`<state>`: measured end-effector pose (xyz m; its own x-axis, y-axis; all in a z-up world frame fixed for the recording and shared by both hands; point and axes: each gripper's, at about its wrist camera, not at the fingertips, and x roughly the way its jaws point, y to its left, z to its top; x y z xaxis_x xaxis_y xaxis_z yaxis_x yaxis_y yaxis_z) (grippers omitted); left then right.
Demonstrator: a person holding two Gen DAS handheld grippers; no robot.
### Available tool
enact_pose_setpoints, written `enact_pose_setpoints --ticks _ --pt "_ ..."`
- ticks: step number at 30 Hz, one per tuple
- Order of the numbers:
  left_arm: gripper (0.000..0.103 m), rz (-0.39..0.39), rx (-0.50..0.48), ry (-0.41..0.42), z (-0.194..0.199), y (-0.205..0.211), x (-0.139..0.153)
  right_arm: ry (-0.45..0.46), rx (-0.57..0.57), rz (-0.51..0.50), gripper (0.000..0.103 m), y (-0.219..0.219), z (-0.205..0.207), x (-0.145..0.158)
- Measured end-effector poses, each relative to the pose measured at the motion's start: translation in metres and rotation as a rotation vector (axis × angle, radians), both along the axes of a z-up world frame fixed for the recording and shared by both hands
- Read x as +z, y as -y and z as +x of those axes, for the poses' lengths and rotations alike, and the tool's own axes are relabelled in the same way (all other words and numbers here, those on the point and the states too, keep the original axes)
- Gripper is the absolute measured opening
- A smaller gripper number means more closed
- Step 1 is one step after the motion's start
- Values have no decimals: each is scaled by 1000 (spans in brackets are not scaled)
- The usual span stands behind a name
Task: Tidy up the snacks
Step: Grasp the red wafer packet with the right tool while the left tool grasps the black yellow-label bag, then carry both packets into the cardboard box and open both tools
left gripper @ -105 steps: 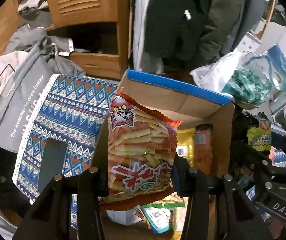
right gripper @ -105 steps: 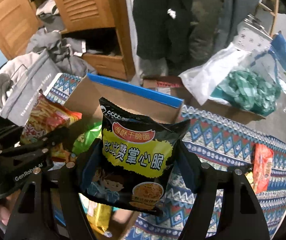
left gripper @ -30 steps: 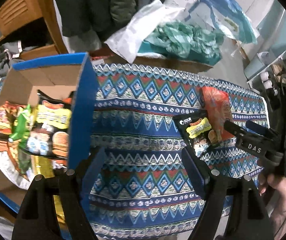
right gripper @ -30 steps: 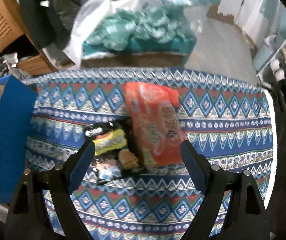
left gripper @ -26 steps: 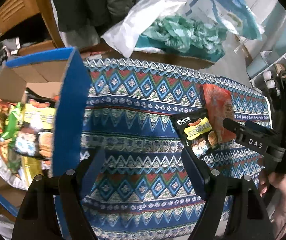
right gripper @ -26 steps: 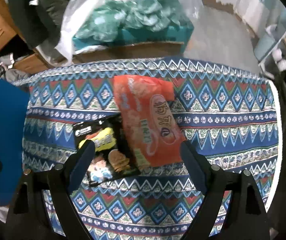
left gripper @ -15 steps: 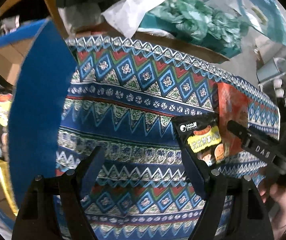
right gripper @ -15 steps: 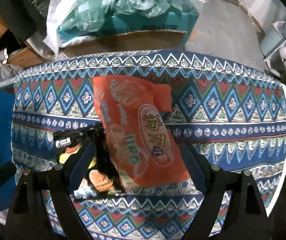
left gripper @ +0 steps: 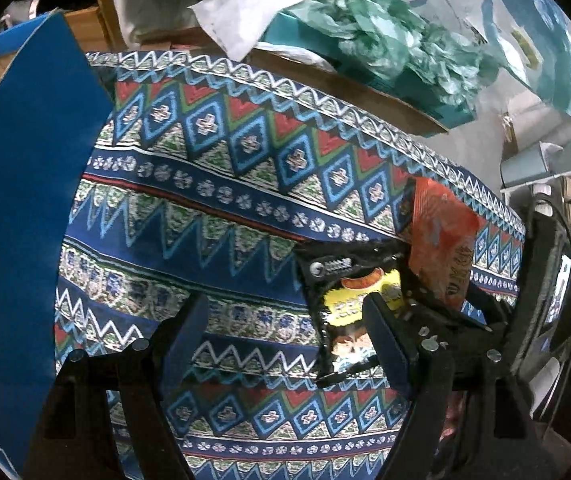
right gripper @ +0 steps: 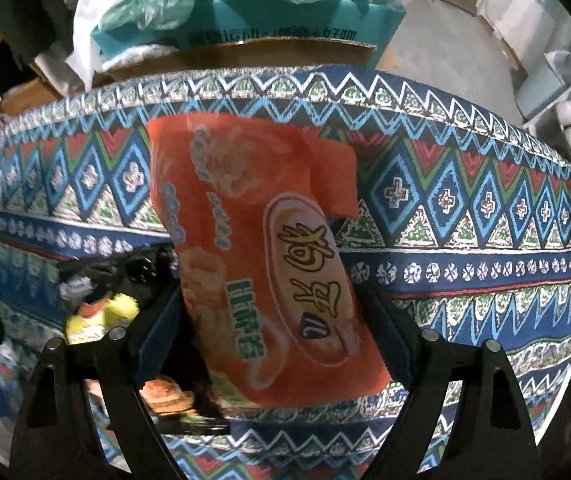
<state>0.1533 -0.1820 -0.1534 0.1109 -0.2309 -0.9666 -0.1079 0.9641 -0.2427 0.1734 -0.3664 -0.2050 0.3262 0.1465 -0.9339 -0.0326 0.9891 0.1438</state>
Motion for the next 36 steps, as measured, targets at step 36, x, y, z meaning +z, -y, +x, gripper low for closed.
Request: enact_pose_setpoints --ticks 36 --pt "89 -25 29 -67 -11 83 -51 -78 -161 -37 52 97 -78 1"
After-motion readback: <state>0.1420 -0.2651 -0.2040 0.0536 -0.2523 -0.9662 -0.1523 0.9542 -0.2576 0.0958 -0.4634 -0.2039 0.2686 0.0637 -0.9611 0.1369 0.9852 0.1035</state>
